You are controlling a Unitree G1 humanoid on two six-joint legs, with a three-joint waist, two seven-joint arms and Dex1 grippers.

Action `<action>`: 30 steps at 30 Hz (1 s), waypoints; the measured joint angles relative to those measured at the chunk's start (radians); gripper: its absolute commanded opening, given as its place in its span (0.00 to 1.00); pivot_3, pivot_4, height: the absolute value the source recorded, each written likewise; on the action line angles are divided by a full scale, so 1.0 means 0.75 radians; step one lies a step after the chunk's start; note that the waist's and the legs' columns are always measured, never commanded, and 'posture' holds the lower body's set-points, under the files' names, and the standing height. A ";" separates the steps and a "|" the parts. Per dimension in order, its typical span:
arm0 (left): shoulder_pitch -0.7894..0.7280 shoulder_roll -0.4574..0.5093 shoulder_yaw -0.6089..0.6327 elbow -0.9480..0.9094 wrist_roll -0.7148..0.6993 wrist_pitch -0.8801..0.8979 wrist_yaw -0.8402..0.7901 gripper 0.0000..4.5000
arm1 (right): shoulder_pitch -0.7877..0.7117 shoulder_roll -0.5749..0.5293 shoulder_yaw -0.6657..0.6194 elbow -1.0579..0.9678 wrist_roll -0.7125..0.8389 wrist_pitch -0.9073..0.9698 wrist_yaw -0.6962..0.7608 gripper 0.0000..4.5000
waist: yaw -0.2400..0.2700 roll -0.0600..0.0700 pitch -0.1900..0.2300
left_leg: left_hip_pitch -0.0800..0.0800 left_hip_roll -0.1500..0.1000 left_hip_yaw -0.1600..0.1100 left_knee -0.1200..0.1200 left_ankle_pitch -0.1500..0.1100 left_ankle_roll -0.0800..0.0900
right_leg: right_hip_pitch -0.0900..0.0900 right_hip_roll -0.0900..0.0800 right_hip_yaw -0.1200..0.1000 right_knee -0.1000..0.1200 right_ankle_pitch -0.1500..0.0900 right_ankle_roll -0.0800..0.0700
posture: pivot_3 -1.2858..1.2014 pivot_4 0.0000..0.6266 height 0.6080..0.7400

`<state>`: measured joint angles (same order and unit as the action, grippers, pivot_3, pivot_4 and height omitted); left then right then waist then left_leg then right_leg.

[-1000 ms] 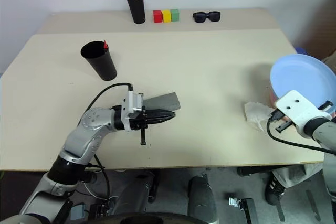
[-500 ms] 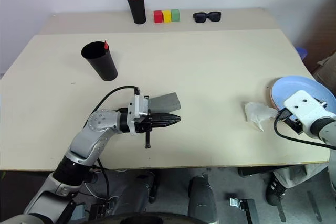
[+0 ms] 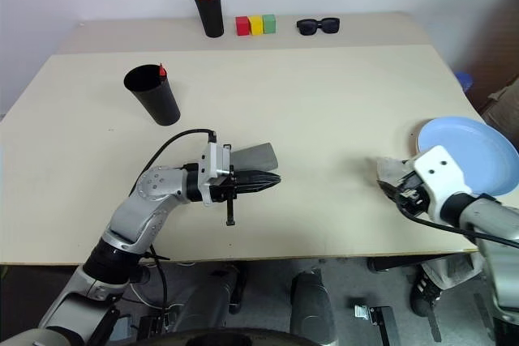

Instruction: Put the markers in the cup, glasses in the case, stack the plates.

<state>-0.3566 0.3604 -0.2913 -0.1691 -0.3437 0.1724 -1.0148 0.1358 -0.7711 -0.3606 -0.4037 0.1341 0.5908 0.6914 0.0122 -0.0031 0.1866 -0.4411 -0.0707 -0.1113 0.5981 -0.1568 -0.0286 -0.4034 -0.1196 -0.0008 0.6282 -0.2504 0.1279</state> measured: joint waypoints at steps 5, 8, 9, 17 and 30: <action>-0.001 0.002 0.000 -0.038 0.000 0.025 0.024 0.00 | -0.014 -0.007 0.081 0.117 -0.105 -0.082 -0.084 0.45 | 0.002 0.000 0.000 | 0.000 0.000 0.000 0.000 0.000 0.000 | 0.000 0.000 0.000 0.000 0.000 0.000 | 0.52 0.24 1.00; 0.000 0.002 0.000 -0.061 0.000 0.030 0.031 0.00 | -0.012 -0.017 0.091 0.126 -0.126 -0.111 -0.090 0.11 | 0.001 0.000 0.000 | 0.000 0.000 0.000 0.000 0.000 0.000 | 0.000 0.000 0.000 0.000 0.000 0.000 | 0.52 0.24 1.00; 0.001 0.002 0.000 -0.063 0.000 0.033 0.033 0.00 | -0.011 -0.019 0.091 0.126 -0.130 -0.115 -0.090 0.01 | 0.001 0.000 0.000 | 0.000 0.000 0.000 0.000 0.000 0.000 | 0.000 0.000 0.000 0.000 0.000 0.000 | 0.52 0.24 1.00; -0.001 -0.003 -0.002 -0.063 0.000 0.048 0.042 0.00 | -0.070 -0.021 0.011 0.044 -0.131 -0.051 -0.131 0.01 | 0.000 0.000 0.000 | 0.000 0.000 0.000 0.000 0.000 0.000 | 0.000 0.000 0.000 0.000 0.000 0.000 | 0.52 0.24 1.00; -0.016 -0.028 -0.003 -0.046 0.000 0.047 0.024 0.00 | -0.299 -0.084 -0.122 0.514 -0.213 -0.040 -0.331 0.55 | -0.008 0.001 0.000 | 0.000 -0.001 0.001 0.000 0.000 0.000 | 0.000 0.000 0.000 0.001 0.000 0.000 | 0.52 0.24 1.00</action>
<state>-0.3688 0.3396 -0.2939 -0.2034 -0.3435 0.2075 -0.9967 -0.0886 -0.8338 -0.4517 -0.0181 -0.0260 0.5611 0.4432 0.0065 -0.0020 0.1863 -0.4409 -0.0715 -0.1107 0.5979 -0.1568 -0.0285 -0.4035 -0.1193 -0.0009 0.6287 -0.2504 0.1280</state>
